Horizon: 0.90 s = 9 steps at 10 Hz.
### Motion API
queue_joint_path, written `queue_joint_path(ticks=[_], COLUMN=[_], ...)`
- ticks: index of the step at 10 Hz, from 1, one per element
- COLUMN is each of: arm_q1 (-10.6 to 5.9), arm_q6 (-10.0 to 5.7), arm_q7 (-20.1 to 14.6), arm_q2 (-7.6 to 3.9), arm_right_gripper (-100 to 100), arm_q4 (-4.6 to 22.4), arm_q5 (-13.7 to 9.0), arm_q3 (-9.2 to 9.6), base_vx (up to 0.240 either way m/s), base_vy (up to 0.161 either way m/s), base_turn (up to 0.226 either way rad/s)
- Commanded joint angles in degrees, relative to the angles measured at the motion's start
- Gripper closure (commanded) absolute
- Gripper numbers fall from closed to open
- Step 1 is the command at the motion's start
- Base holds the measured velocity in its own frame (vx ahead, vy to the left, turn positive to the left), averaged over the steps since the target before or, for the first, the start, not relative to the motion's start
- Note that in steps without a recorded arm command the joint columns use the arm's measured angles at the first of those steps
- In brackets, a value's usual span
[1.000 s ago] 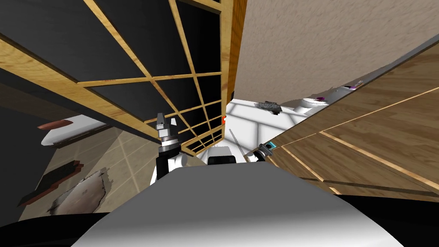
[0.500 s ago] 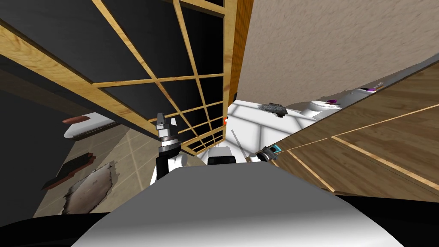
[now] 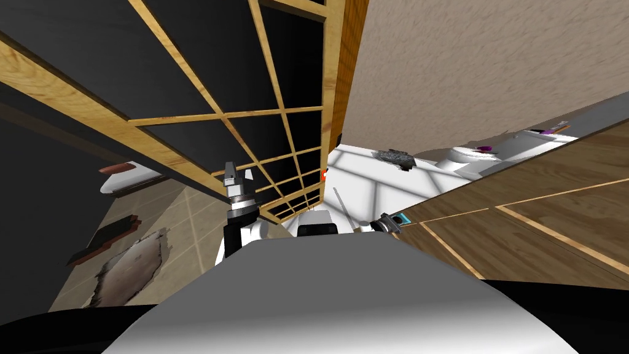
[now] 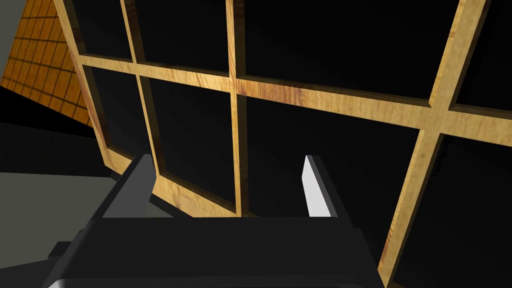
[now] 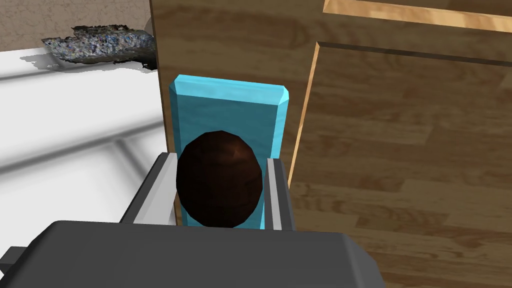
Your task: Push the door open
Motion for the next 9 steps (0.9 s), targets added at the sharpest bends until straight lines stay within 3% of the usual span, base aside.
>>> queue_joint_path(ticks=[1, 3, 6, 9], arm_q1=[1.01, 0.70, 0.12, -0.18], arm_q6=[-0.31, -0.33, -2.03, -2.78], arm_q7=[0.7, 0.2, 1.4, 1.8], arm_q2=[0.55, 0.52, -0.04, -0.14], arm_right_gripper=[100, 100, 100, 100], arm_q4=[-1.2, -0.4, -0.2, -0.1], arm_q5=[-1.0, -0.9, -2.4, -3.0], arm_q3=[-1.69, -1.34, -3.11, -3.84], base_vx=[0.129, 0.069, -0.069, 0.006], base_vy=[0.005, 0.009, -0.109, -0.122], base_turn=[0.095, -0.011, 0.098, 0.026])
